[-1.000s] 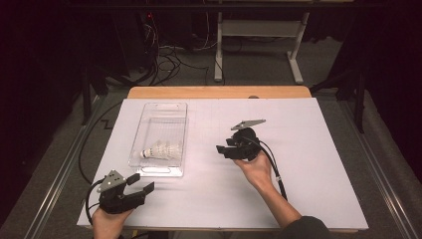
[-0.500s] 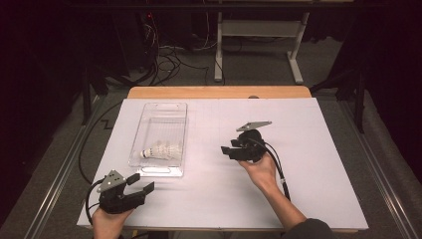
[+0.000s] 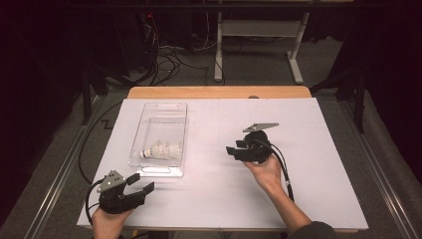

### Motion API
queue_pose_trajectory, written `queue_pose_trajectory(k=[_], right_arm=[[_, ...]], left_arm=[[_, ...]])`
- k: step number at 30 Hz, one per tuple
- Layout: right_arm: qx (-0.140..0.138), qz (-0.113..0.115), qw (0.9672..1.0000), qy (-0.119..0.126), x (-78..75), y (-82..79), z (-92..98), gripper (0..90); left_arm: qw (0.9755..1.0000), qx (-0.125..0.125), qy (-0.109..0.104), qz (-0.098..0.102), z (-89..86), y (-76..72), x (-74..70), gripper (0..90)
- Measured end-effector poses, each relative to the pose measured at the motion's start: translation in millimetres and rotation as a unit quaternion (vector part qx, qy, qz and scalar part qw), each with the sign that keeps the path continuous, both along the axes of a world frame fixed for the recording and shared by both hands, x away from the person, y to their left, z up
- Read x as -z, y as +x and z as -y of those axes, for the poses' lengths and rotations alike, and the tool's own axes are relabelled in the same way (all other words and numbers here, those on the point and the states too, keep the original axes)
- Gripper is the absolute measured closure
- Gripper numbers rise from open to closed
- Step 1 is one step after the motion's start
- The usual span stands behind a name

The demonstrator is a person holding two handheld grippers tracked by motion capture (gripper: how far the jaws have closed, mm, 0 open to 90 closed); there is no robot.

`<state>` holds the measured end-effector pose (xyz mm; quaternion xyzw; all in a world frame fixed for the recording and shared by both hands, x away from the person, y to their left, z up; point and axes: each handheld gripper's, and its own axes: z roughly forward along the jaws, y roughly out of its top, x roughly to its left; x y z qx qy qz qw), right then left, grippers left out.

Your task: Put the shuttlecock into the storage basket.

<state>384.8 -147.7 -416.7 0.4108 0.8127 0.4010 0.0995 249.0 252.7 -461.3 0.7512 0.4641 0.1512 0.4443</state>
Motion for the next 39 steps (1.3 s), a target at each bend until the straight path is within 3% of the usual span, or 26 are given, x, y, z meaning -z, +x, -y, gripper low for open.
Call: queue_pose_trajectory(k=[39], right_arm=[[0.024, 0.01, 0.9996, 0.009, 3.8, -13.8, 39.9, 50.4]], left_arm=[[1.0, 0.0, 0.0, 0.001, 0.3, 0.0, -0.2, 34.0]])
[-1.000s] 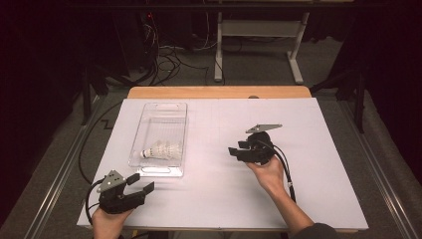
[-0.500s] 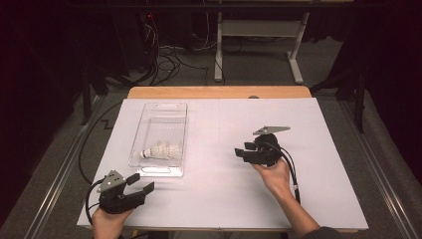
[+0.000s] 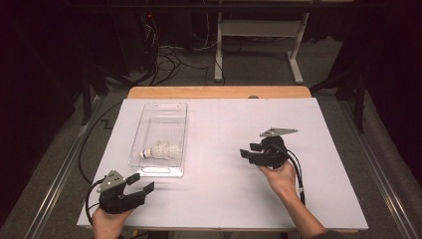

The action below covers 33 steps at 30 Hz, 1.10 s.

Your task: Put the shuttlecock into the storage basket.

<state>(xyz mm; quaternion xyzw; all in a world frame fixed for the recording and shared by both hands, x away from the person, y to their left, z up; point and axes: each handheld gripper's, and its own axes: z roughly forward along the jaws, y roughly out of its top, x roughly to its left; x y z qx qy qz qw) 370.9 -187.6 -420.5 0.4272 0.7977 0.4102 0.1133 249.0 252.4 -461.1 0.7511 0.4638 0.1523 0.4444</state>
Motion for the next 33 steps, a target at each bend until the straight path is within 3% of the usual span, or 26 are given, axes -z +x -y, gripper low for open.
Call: queue_pose_trajectory(k=[33], right_arm=[[0.017, 0.012, 0.9998, 0.007, -0.5, -10.5, 23.9, 49.7]], left_arm=[[1.0, 0.0, 0.001, 0.001, 0.4, -0.4, -0.4, 34.0]])
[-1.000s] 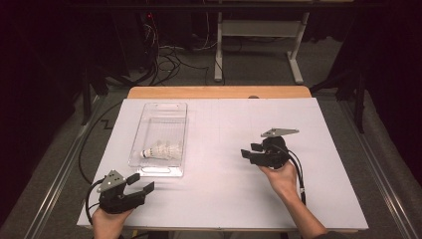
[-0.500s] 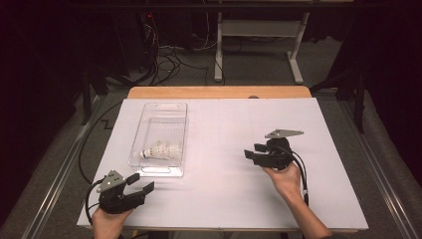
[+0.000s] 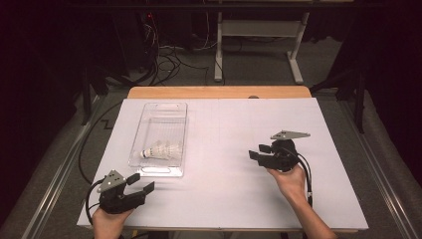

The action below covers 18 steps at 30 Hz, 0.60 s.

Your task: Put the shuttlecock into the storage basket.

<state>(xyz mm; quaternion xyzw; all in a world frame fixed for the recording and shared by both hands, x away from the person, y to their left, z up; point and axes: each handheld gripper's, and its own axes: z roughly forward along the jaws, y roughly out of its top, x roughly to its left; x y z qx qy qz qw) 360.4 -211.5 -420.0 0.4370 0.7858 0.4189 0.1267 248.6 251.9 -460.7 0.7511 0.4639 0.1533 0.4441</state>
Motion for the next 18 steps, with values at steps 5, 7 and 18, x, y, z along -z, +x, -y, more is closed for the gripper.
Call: queue_pose_trajectory(k=[5, 7, 18], right_arm=[[0.0, 0.001, 1.0, 0.0, 0.5, -1.7, 2.6, 49.7], [0.001, 0.002, 1.0, 0.0, 0.6, -2.2, 3.8, 49.7], [0.006, 0.003, 1.0, 0.002, 1.5, -6.7, 11.1, 49.6]], left_arm=[[1.0, 0.0, 0.0, 0.0, -0.2, 0.1, -0.1, 34.0], [1.0, 0.0, 0.0, 0.0, -0.3, 0.1, 0.0, 34.0], [1.0, -0.001, -0.001, -0.001, -0.8, 0.0, -0.2, 34.0]])
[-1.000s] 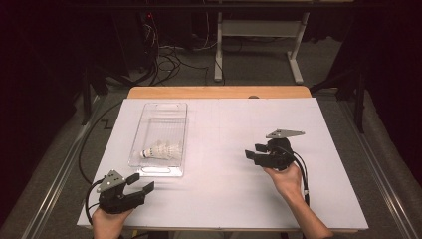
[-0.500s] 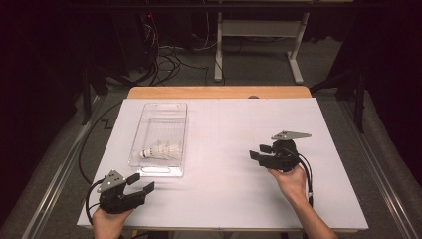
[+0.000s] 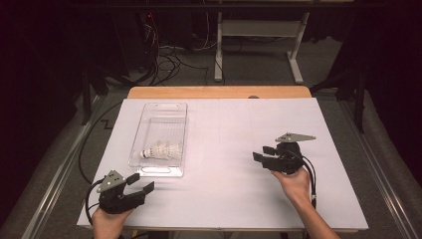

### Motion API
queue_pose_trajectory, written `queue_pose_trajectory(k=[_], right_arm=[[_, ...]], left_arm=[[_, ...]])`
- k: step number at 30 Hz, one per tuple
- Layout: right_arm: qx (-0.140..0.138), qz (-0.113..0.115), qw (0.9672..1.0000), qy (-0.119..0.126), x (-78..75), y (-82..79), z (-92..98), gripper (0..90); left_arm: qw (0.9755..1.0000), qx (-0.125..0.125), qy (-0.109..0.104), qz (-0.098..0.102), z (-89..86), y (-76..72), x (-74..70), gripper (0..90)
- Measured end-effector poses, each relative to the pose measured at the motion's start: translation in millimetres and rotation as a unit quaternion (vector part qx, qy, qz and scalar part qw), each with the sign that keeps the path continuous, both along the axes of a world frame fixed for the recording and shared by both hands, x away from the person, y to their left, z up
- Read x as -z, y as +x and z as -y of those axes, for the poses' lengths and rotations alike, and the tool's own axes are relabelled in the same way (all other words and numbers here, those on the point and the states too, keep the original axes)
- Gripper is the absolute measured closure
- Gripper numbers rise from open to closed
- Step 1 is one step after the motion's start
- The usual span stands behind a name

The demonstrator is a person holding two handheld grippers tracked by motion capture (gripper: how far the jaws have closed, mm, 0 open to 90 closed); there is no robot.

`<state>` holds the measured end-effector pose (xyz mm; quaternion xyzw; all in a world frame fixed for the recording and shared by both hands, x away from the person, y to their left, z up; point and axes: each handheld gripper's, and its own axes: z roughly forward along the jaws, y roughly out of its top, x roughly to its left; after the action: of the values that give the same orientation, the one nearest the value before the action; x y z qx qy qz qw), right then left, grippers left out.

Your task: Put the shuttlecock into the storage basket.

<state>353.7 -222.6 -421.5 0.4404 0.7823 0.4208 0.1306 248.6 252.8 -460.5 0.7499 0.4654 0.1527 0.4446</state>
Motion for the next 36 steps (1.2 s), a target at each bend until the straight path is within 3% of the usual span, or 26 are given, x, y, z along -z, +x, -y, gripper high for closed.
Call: queue_pose_trajectory(k=[36], right_arm=[[0.021, 0.01, 0.9997, 0.012, 4.5, -15.7, 28.9, 48.2]], left_arm=[[1.0, -0.001, 0.001, 0.0, -0.1, 0.3, -0.1, 34.0]])
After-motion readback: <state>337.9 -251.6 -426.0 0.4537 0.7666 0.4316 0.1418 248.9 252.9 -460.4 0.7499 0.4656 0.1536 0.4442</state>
